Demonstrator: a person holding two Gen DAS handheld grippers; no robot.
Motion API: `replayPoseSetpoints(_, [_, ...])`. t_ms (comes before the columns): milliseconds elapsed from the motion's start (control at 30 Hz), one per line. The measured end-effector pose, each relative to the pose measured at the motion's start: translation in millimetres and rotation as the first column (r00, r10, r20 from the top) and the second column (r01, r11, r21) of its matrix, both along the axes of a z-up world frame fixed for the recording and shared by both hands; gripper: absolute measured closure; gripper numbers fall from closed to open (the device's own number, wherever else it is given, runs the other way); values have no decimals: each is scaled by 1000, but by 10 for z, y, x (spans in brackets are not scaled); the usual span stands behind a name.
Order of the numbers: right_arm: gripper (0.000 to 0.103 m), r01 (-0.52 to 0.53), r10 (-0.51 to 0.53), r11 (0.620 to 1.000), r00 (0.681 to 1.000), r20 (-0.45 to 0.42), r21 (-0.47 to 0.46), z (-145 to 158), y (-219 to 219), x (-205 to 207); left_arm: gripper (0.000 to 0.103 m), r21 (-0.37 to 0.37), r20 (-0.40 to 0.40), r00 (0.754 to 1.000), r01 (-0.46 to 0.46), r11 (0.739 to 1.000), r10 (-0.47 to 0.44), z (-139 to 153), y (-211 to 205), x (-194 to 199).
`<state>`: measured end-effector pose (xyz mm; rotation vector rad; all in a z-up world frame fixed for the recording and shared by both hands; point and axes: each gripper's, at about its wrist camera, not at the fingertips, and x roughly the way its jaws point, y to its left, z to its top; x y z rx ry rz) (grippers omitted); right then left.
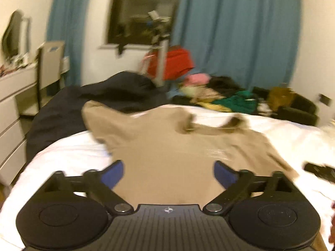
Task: Fold clothes
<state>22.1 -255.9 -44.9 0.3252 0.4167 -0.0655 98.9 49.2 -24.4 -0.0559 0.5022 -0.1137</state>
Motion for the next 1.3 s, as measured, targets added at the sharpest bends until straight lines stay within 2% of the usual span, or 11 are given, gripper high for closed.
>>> replayPoseSetpoints(167, [13,-10,12,999,999,52,-45,131,84,-196,1,41,6,998,68,997,-68,-166,-252,-305])
replayPoseSetpoints(267, [0,33,-26,996,997,72,-87,170,120,-240,1,36,-2,995,100,994,-100,-230,-240,-318])
replayPoseSetpoints(367, [0,47,-39,994,996,86,-95,182,103,-255,1,30,7,995,96,995,-96,-238,-195,-319])
replayPoseSetpoints(567, [0,43,-46,997,998,50,65,154,-201,-159,0,32,19,996,83,996,-83,-246,-123,-294])
replayPoseSetpoints(733, [2,107,-103,965,994,-30,238,2,-768,234,0,42,-7,998,69,997,-69,-327,-104,-244])
replayPoseSetpoints(833, [12,129,-108,953,990,-91,274,-200,-1074,514,0,55,-21,998,68,996,-67,-393,-134,-184])
replayPoseSetpoints(900, [29,142,-104,953,983,-153,269,-390,-1220,682,0,57,-28,997,67,996,-66,-441,-147,-141])
replayPoseSetpoints(1067, [33,131,-75,951,976,-203,281,-796,-1370,943,0,40,-57,997,58,997,-56,-567,-152,16])
replayPoseSetpoints(1167, [56,85,-14,939,978,-207,335,-923,-1324,1045,0,31,-73,995,64,997,-62,-633,-165,97])
replayPoseSetpoints(1267, [91,44,15,960,978,-206,277,-867,-1184,1104,0,39,-87,994,64,997,-61,-679,-201,146])
replayPoseSetpoints(1300, [95,40,14,967,978,-207,253,-832,-1145,1127,0,39,-91,994,63,997,-60,-686,-210,158])
